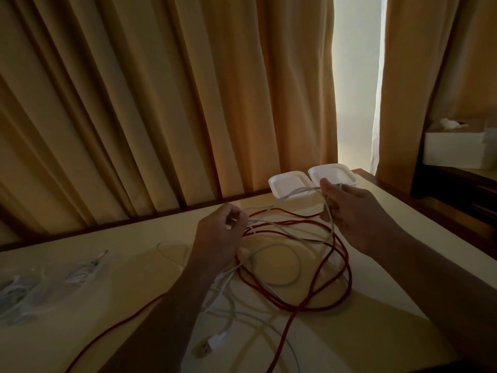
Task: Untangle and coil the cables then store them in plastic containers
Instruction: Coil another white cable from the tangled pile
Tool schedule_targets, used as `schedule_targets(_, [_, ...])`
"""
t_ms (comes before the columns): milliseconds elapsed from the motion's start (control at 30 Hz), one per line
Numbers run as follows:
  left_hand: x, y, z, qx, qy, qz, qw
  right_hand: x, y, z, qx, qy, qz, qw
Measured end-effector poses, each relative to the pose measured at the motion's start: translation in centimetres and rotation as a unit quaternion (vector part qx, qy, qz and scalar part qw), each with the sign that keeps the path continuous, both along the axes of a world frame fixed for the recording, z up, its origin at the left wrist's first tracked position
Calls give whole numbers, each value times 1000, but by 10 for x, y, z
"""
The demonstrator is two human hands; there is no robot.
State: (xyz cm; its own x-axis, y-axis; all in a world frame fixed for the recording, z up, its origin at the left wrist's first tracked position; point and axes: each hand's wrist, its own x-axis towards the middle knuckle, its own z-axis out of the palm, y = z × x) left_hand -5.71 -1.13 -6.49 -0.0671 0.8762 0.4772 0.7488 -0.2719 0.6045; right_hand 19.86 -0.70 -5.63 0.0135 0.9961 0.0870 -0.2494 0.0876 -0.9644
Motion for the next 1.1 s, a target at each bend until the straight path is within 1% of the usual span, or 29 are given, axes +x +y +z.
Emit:
schedule_targets(33, [0,1,-1,16,35,25,999,-1,-1,2,-10,16,1,1000])
schedule_targets(67, [1,1,-1,22,49,45,998,-2,-2,3,-20,28,0,999])
schedule_targets(100, [2,3,0,6,56,62,997,-4,-2,4,-28,37,-1,999])
schedule_targets(133, [3,4,1,-10,51,69,996,-6,-3,4,-31,44,0,999])
schedule_targets(267, [3,7,3,-75,-33,55,995,-9,-3,3,-29,44,-9,999])
schedule_targets(300, [3,6,5,-100,-83,47,990,-10,-2,3,-28,43,-14,999])
schedule_targets(333, [5,3,8,-132,-166,26,977,-10,-2,3,-29,43,-18,998])
schedule_targets(400, [10,-1,11,-201,-322,-11,925,-11,-2,3,-34,47,-22,998])
schedule_targets(467, [14,-8,18,-222,-391,-31,893,-11,-3,4,-40,52,-27,997])
schedule_targets(533, [12,-10,22,-205,-440,-62,872,-11,-4,4,-33,52,-30,998])
schedule_targets(600, [7,-9,25,-170,-472,-84,861,-10,-4,3,-32,43,-34,998])
schedule_targets(667, [2,-8,26,-149,-515,-108,837,-9,-3,1,-33,32,-36,998])
schedule_targets(800, [3,-8,25,-148,-572,-160,791,-9,-1,-2,-36,33,-32,998])
schedule_targets(900, [5,-6,20,-141,-616,-173,756,-11,-3,-2,-30,48,-17,998])
schedule_targets(1000, [8,-6,15,-149,-622,-172,749,-13,-5,-2,-21,52,-11,998])
schedule_targets(1100, [13,-9,13,-162,-610,-187,753,-12,-3,-5,-7,-19,-26,999])
